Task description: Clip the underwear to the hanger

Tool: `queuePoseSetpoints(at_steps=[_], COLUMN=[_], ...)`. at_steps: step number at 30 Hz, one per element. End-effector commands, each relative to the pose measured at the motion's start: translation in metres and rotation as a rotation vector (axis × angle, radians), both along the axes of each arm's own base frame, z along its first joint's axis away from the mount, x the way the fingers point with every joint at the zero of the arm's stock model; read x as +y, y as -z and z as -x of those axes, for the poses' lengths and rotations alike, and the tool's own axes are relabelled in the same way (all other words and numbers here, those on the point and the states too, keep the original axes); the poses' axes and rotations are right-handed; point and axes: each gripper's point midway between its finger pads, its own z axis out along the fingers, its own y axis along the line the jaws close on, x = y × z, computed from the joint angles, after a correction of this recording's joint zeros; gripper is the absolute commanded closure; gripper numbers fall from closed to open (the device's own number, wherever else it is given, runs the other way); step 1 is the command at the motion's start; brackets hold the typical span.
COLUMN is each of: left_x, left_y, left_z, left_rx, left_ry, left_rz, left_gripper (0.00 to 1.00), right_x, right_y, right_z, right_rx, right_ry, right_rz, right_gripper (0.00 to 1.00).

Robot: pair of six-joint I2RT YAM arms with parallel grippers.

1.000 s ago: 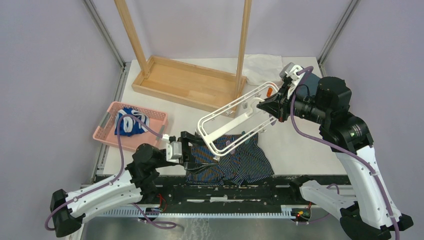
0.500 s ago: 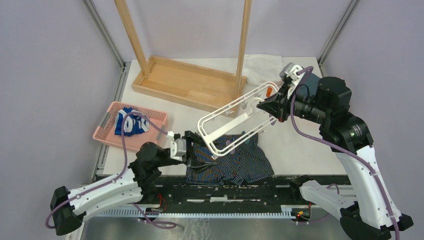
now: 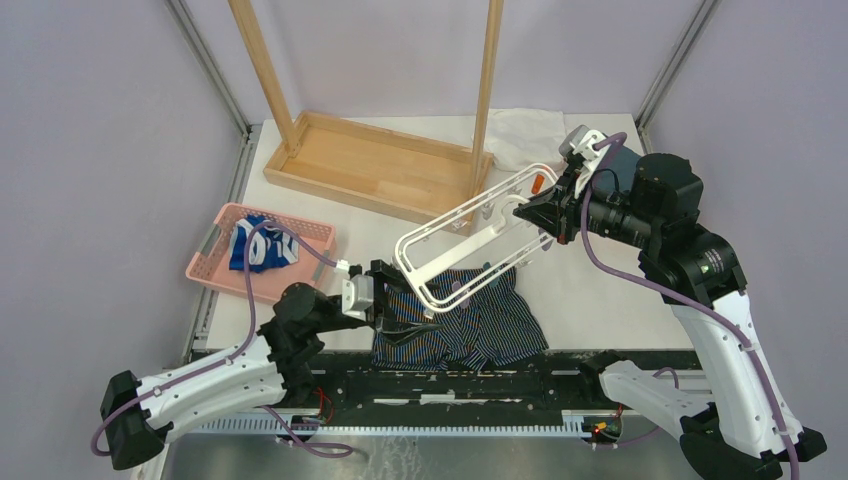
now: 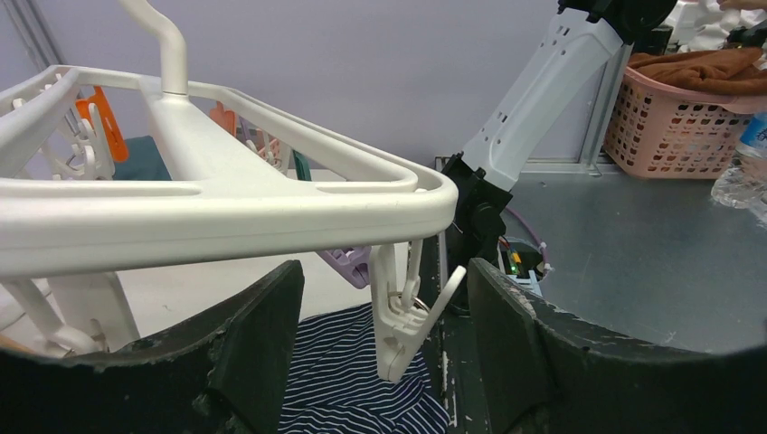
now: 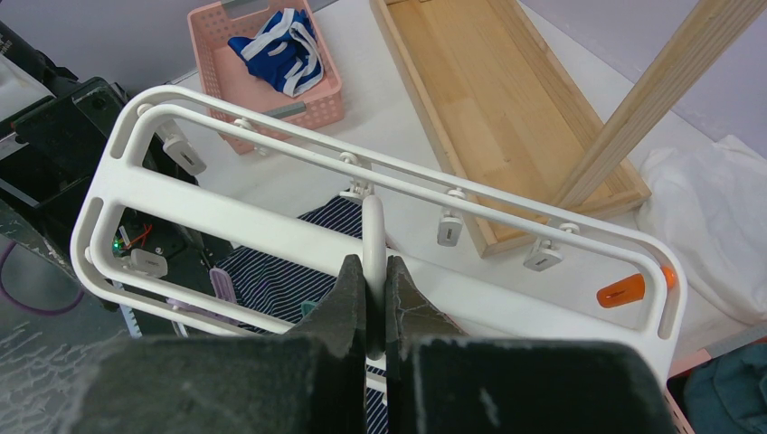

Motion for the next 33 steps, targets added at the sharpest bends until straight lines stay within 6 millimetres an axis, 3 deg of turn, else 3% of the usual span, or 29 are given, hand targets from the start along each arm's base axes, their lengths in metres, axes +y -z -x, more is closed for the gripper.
queuePoseSetpoints(at_steps=[1,27,33], left_x=[0.0018,0.003,0.0016], left_y=[-0.0328,-0.0397,-0.0385], left_z=[0.0067,0.0129,0.0121], left_rx=[-0.019,-0.018,-0.013], left_ry=[0.028,0.06,0.06], left_rz=[0.084,0.115,0.11], left_gripper=[0.26,0.34,0.42], right_x=[0.0035,0.0042,0.004], right_y=[-0.0422,-0.0385,-0.0381], right_z=[-0.0016,-0.0023,-0.0026], right_rx=[-0.153,-0.141,-0.141], right_ry=[-0.016,-0.015,-0.014], right_rz=[-0.073,-0.078,-0.077], right_gripper=[1.0,1.0,1.0])
